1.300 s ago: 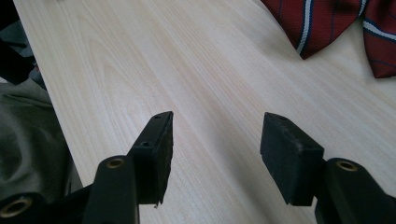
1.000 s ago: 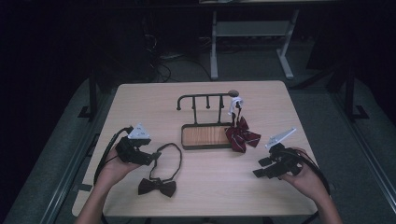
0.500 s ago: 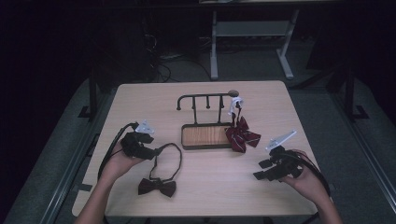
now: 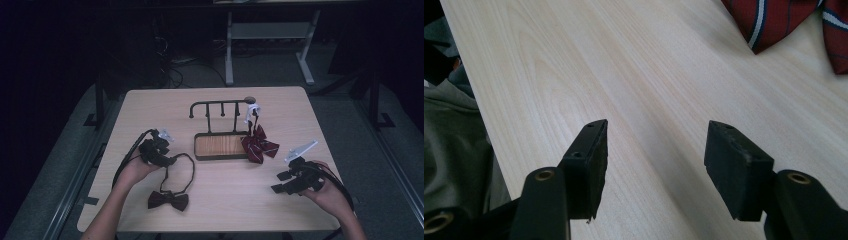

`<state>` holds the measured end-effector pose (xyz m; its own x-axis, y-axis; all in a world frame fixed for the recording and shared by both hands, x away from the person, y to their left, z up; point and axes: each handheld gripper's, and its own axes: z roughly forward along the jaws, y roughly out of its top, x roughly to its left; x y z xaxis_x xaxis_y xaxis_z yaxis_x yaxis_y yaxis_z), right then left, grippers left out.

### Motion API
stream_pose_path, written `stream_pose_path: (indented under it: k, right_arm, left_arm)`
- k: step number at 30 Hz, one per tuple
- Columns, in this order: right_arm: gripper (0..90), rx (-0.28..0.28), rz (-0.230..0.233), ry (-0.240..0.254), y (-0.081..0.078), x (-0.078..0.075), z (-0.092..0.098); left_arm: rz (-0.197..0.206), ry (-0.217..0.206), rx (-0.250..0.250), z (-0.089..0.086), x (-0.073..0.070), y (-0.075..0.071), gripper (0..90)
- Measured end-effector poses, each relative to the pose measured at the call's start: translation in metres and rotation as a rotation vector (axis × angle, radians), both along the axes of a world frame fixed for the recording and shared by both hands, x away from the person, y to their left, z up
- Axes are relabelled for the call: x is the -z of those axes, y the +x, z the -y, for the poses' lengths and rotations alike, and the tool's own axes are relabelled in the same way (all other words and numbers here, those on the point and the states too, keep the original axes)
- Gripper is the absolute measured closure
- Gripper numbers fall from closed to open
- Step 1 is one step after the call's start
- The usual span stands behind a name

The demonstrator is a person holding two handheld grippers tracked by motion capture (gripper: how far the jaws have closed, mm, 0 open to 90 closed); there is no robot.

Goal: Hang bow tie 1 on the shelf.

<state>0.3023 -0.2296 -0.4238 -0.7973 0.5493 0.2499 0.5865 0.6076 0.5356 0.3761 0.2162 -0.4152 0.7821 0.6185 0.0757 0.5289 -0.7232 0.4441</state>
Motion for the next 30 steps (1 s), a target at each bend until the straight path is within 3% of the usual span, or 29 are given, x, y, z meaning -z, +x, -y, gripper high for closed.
stream_pose_path:
  k: [13, 21, 30]
  right_arm:
    - [42.8, -0.001, 0.006, 0.003, -0.001, -0.001, 0.001]
    - [42.9, 0.005, 0.011, 0.004, -0.002, -0.003, 0.003]
    - [43.0, 0.005, 0.011, 0.016, -0.004, -0.005, 0.003]
  left_arm:
    - [-0.052, 0.063, 0.002, 0.001, 0.009, 0.016, 63.4]
    - [-0.111, 0.070, 0.006, 0.001, 0.016, 0.020, 72.2]
    - [-0.138, 0.079, 0.010, 0.001, 0.019, 0.021, 79.3]
